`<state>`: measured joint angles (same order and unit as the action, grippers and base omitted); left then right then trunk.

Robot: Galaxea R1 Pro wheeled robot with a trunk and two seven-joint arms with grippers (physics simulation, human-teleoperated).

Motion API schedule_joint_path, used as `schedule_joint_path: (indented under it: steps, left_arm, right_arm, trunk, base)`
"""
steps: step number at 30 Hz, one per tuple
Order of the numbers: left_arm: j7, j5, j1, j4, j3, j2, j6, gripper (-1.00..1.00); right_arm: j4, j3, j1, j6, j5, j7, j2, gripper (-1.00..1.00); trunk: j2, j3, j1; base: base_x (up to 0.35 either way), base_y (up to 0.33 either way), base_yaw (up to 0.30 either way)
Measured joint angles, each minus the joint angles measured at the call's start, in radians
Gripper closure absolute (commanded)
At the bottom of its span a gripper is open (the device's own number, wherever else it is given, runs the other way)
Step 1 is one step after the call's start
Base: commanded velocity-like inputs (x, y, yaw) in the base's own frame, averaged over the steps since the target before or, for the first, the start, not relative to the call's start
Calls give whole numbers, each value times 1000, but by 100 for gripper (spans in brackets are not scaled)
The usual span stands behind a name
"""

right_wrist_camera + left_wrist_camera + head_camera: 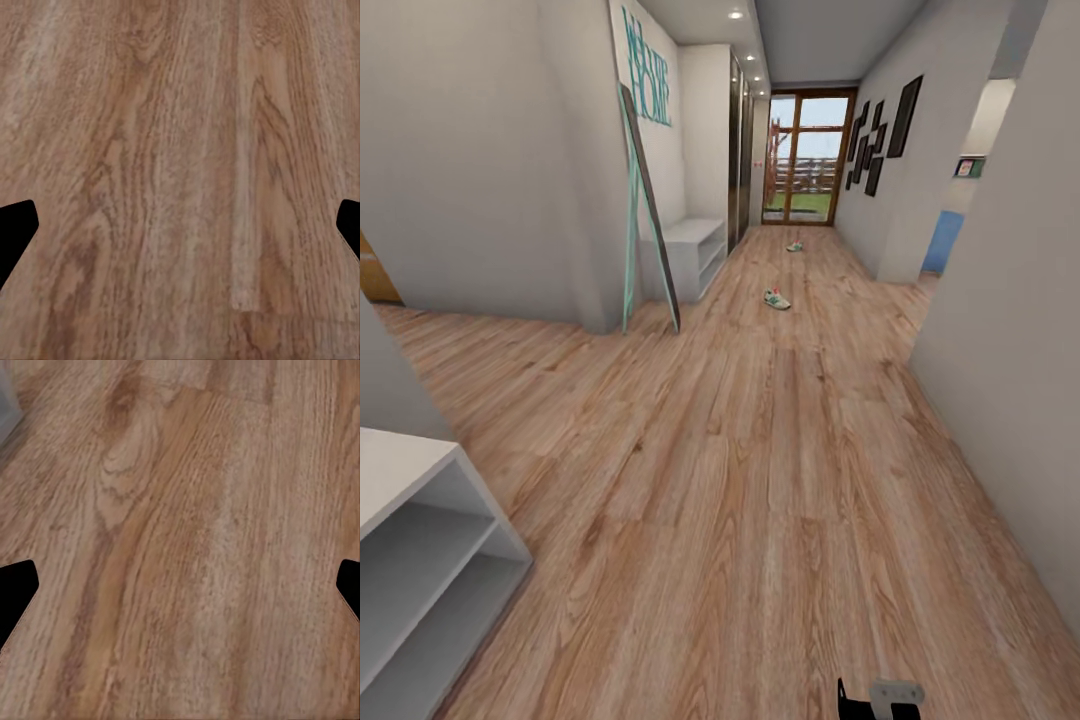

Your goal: Pick up the two gym shoes and the two sandals from the corridor floor and place them onto the hallstand (shoe rack) in the corridor, making sure they are on the rack and not on the floor. Arrange them so the two gym shoes are next to each other and the two sandals are next to each other.

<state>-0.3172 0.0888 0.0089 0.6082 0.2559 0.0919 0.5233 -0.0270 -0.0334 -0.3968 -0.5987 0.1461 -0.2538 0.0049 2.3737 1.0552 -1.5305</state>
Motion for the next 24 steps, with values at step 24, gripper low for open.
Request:
schedule_joint_path:
  steps: [24]
  left_arm:
    - [0,0,0,0,0,-1,-1,-100]
  right_arm:
    - [0,0,2,-2,3,3,-1,-100]
  trunk:
    - [0,0,0]
  base:
    - [335,0,-151]
